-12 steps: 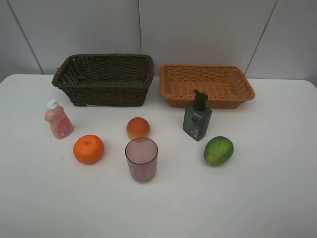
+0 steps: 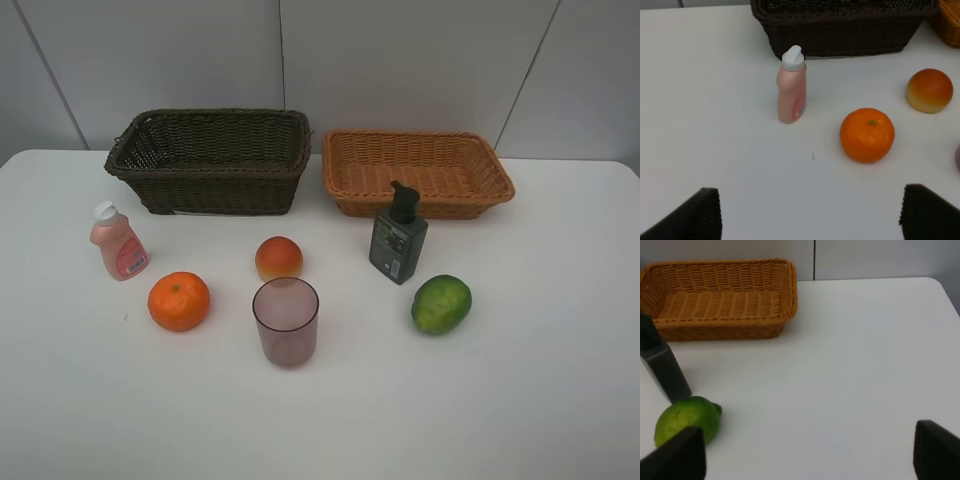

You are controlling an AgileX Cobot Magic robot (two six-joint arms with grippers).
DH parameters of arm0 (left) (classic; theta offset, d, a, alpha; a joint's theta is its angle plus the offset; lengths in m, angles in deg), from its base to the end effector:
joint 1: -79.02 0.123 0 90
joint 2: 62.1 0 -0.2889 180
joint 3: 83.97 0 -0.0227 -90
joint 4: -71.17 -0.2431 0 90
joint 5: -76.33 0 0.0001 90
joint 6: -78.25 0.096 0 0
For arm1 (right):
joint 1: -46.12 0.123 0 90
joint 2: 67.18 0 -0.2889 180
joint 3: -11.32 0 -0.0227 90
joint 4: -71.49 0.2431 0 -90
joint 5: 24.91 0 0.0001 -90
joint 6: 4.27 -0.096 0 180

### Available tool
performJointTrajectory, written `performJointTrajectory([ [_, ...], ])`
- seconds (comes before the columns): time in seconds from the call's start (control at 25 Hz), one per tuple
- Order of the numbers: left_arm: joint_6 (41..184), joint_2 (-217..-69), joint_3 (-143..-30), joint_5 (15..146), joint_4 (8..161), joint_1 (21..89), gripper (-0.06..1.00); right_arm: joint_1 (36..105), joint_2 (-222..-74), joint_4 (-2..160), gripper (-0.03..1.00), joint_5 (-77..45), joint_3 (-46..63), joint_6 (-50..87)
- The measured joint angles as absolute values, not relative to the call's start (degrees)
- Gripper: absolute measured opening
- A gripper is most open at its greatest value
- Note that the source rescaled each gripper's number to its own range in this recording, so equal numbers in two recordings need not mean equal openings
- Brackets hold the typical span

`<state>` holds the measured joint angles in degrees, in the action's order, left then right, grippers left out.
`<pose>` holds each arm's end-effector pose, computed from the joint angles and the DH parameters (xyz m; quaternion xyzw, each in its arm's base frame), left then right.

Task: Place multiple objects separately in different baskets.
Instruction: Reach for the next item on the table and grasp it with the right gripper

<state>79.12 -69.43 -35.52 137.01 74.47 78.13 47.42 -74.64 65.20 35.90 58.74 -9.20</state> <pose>-0.0125 -0.0046 0.2726 0.0143 0.8497 -0.0289 0.5263 -0.0143 -0.0095 0.2776 0.0296 0.8448 -0.0258 0.5336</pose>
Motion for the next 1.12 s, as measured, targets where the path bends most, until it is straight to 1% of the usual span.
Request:
performJointTrajectory([
  [1.12, 79.1, -69.4, -35.5, 137.0, 74.5, 78.1, 0.93, 47.4, -74.6, 65.2, 0.94, 35.9, 58.7, -9.2],
])
